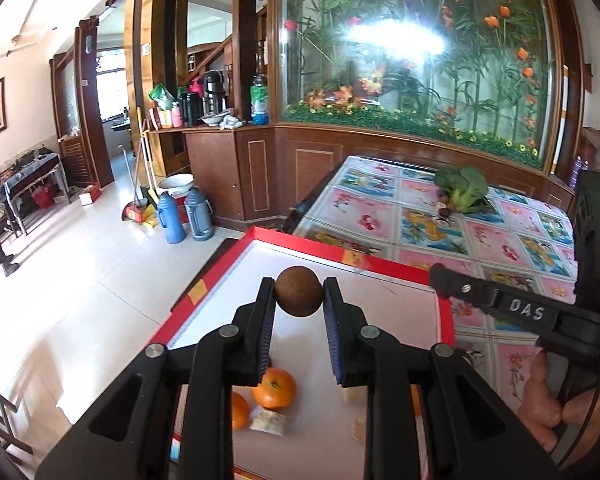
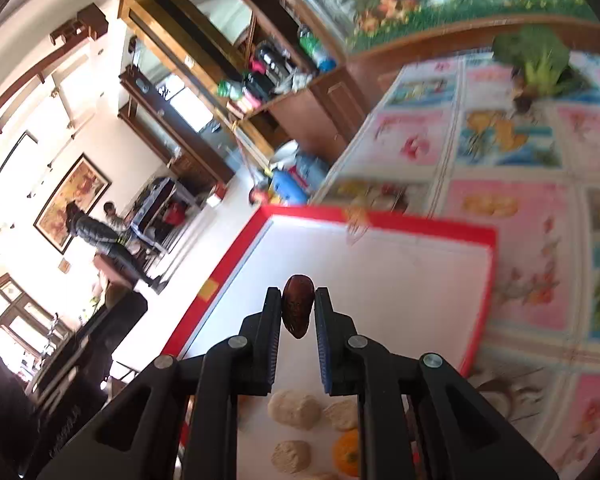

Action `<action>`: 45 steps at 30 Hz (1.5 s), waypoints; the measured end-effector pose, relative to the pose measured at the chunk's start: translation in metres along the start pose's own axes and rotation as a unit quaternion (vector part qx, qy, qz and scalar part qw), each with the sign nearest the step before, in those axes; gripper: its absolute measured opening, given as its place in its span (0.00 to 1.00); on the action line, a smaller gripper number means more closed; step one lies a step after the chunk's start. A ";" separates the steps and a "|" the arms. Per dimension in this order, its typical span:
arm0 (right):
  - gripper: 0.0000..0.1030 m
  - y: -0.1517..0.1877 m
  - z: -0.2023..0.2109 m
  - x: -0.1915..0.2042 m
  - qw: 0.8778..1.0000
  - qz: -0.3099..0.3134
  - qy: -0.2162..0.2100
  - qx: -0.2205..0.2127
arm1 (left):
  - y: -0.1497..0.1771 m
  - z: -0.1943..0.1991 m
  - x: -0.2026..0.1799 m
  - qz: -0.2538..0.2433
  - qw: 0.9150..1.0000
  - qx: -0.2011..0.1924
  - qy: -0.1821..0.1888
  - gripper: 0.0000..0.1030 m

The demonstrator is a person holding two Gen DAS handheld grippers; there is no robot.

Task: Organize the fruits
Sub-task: 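Carry the brown date and round brown fruit over the tray, then open both tools to release the date and round fruit into the tray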

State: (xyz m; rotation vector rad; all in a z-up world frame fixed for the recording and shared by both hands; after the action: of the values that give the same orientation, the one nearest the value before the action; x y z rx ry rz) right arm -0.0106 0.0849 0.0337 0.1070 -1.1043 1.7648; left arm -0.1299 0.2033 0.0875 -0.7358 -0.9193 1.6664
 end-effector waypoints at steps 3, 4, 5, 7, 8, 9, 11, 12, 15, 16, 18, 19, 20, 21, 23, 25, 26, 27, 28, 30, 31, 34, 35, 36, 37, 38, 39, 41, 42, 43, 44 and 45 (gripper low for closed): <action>0.14 0.008 -0.006 0.000 1.000 0.014 0.014 0.020 | -0.003 -0.005 0.006 -0.007 1.000 -0.004 -0.025 0.25; 0.14 0.010 -0.007 -0.001 0.999 0.020 0.018 0.024 | -0.003 -0.008 0.007 -0.008 0.999 -0.003 -0.031 0.25; 0.14 0.011 -0.007 -0.003 0.999 0.022 0.023 0.027 | -0.003 -0.011 0.009 -0.007 0.999 0.000 -0.034 0.25; 0.14 0.013 -0.010 -0.007 0.998 0.028 0.038 0.034 | -0.003 -0.018 0.013 0.001 0.999 0.007 -0.034 0.25; 0.14 0.015 -0.010 -0.008 0.998 0.032 0.044 0.037 | -0.003 -0.021 0.014 0.004 0.999 0.010 -0.035 0.25; 0.14 0.015 -0.009 -0.009 0.998 0.034 0.049 0.038 | -0.002 -0.023 0.015 0.004 0.999 0.012 -0.037 0.25; 0.14 0.017 -0.007 -0.013 0.997 0.036 0.058 0.038 | 0.000 -0.028 0.013 0.000 0.999 0.018 -0.038 0.25; 0.14 0.017 -0.006 -0.014 0.997 0.037 0.060 0.036 | 0.002 -0.030 0.013 0.000 0.999 0.023 -0.037 0.25; 0.14 0.018 -0.003 -0.013 0.996 0.044 0.068 0.032 | 0.005 -0.033 0.012 -0.003 0.999 0.031 -0.036 0.25; 0.14 0.019 -0.003 -0.013 0.996 0.046 0.070 0.032 | 0.006 -0.034 0.011 -0.003 0.999 0.033 -0.036 0.25; 0.14 0.020 -0.003 -0.011 0.996 0.050 0.073 0.031 | 0.007 -0.035 0.011 -0.003 0.999 0.036 -0.037 0.25; 0.14 0.021 -0.003 -0.011 0.995 0.052 0.074 0.031 | 0.007 -0.036 0.011 -0.003 0.999 0.036 -0.038 0.25; 0.14 0.021 -0.003 -0.010 0.995 0.056 0.077 0.030 | 0.008 -0.036 0.012 -0.003 0.999 0.037 -0.038 0.25; 0.14 0.022 -0.002 -0.009 0.995 0.058 0.079 0.028 | 0.009 -0.037 0.012 -0.003 0.999 0.039 -0.038 0.25; 0.14 0.022 -0.003 -0.009 0.995 0.059 0.080 0.028 | 0.012 -0.039 0.012 -0.002 0.998 0.045 -0.038 0.25; 0.14 0.022 -0.004 -0.010 0.995 0.059 0.081 0.029 | 0.015 -0.040 0.012 -0.003 0.998 0.049 -0.038 0.25; 0.14 0.021 -0.004 -0.010 0.994 0.060 0.082 0.028 | 0.016 -0.041 0.012 -0.003 0.998 0.051 -0.038 0.25; 0.14 0.021 -0.004 -0.009 0.994 0.060 0.083 0.027 | 0.017 -0.043 0.013 -0.002 0.998 0.055 -0.037 0.25; 0.14 0.022 -0.004 -0.010 0.994 0.061 0.083 0.027 | 0.018 -0.043 0.013 -0.002 0.998 0.057 -0.037 0.25; 0.14 0.022 -0.005 -0.010 0.994 0.064 0.085 0.027 | 0.020 -0.044 0.013 -0.002 0.998 0.059 -0.038 0.25; 0.14 0.022 -0.005 -0.009 0.994 0.066 0.086 0.028 | 0.020 -0.045 0.014 -0.002 0.998 0.060 -0.038 0.25; 0.14 0.023 -0.008 -0.009 0.993 0.069 0.088 0.033 | 0.023 -0.045 0.014 -0.002 0.997 0.063 -0.038 0.25; 0.14 0.024 -0.009 -0.008 0.993 0.071 0.088 0.036 | 0.024 -0.045 0.014 -0.003 0.997 0.064 -0.038 0.25; 0.14 0.024 -0.011 -0.007 0.993 0.072 0.087 0.039 | 0.025 -0.046 0.013 -0.003 0.997 0.066 -0.037 0.25; 0.14 0.024 -0.012 -0.006 0.993 0.073 0.088 0.041 | 0.026 -0.047 0.013 -0.004 0.997 0.070 -0.035 0.25; 0.15 0.024 -0.013 -0.006 0.992 0.075 0.089 0.042 | 0.028 -0.048 0.012 -0.004 0.997 0.072 -0.035 0.25; 0.15 0.024 -0.014 -0.005 0.992 0.077 0.089 0.044 | 0.029 -0.048 0.012 -0.005 0.997 0.074 -0.035 0.25; 0.15 0.025 -0.015 -0.003 0.991 0.085 0.094 0.046 | 0.032 -0.049 0.011 -0.007 0.996 0.079 -0.033 0.25; 0.15 0.025 -0.015 -0.003 0.991 0.085 0.095 0.047 | 0.033 -0.050 0.010 -0.007 0.996 0.081 -0.035 0.25; 0.15 0.025 -0.015 -0.003 0.991 0.086 0.094 0.049 | 0.034 -0.050 0.010 -0.006 0.996 0.082 -0.036 0.25; 0.15 0.025 -0.016 -0.003 0.991 0.086 0.093 0.052 | 0.035 -0.050 0.010 -0.006 0.996 0.083 -0.039 0.26; 0.16 0.024 -0.015 -0.003 0.991 0.085 0.093 0.053 | 0.035 -0.050 0.010 -0.007 0.996 0.085 -0.039 0.26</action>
State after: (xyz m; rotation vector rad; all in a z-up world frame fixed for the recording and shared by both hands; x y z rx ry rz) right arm -0.0219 0.0917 0.0077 -0.0888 -0.9084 1.9431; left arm -0.1085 0.2183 0.0312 -0.5508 -0.8232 1.7472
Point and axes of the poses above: each gripper's, at about its wrist camera, not at the fingertips, and z roughly against the way its jaws point, x to its left, y to its underside, the point moved 1 cm from there along -z, roughly the way its jaws point, and after that the axes turned 4 degrees about y, right-handed, at the moved point
